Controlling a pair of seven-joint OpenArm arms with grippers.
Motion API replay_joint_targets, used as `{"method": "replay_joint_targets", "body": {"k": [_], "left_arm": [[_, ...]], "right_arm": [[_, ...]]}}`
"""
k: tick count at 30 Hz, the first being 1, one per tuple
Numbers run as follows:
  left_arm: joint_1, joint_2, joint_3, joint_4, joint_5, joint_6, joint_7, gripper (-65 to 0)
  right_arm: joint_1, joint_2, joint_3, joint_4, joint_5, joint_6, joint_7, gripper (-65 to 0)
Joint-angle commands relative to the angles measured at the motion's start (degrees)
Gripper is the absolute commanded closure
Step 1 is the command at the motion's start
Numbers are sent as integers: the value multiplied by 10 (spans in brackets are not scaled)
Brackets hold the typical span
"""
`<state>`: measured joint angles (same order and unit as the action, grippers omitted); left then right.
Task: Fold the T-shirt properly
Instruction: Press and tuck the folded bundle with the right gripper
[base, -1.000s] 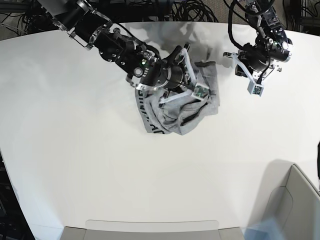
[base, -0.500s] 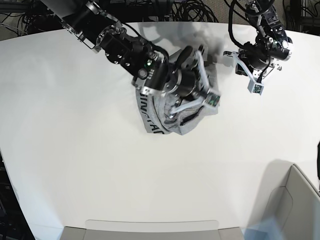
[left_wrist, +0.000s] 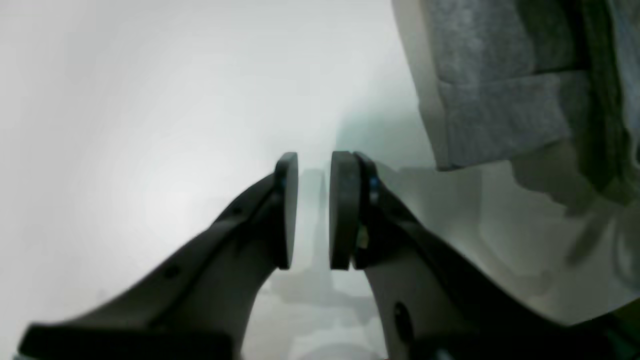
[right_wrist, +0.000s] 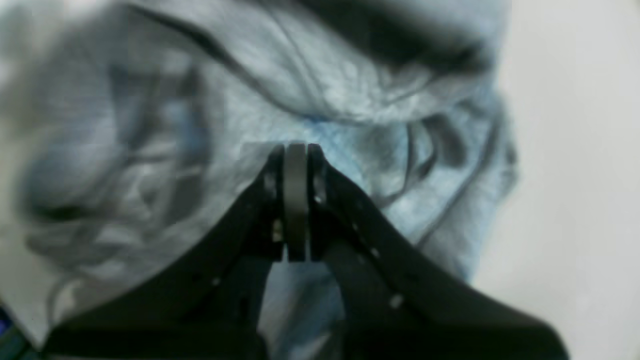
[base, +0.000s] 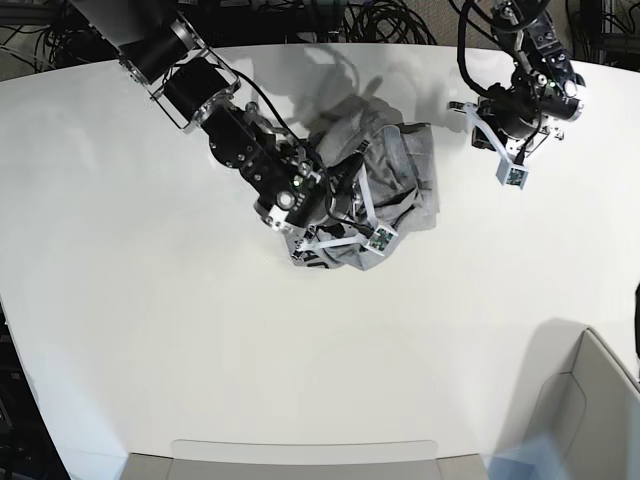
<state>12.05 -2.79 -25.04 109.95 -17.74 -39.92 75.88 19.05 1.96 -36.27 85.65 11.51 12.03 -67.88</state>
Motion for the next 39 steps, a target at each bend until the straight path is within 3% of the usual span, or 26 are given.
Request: {"method": "replay_joint_targets", "body": {"k": [1, 10, 16, 21, 27, 33, 39], "left_arm": [[-3, -2, -2, 8, -4, -1, -6, -112], [-3, -2, 0, 8, -4, -1, -6, -112], [-3, 4, -1, 8, -4, -1, -6, -112], [-8, 4, 0, 8, -4, -1, -6, -112], [-9, 8, 2, 8, -4, -1, -6, -112], [-9, 13, 2, 8, -4, -1, -6, -112], [-9, 16, 12, 12, -4, -1, -6, -112]], "right_arm": [[30, -19, 2, -15, -2, 1, 32, -13], [172, -109, 2, -233, -2, 6, 137, -14], [235, -110, -66, -382, 49, 6, 267, -15], [239, -110, -115, -370, 81, 5, 339, -14], [232, -110, -149, -316, 79, 6, 335, -15], [217, -110, -153, -252, 79, 6, 255, -15], [196, -55, -141, -151, 79, 1, 202, -15]]}}
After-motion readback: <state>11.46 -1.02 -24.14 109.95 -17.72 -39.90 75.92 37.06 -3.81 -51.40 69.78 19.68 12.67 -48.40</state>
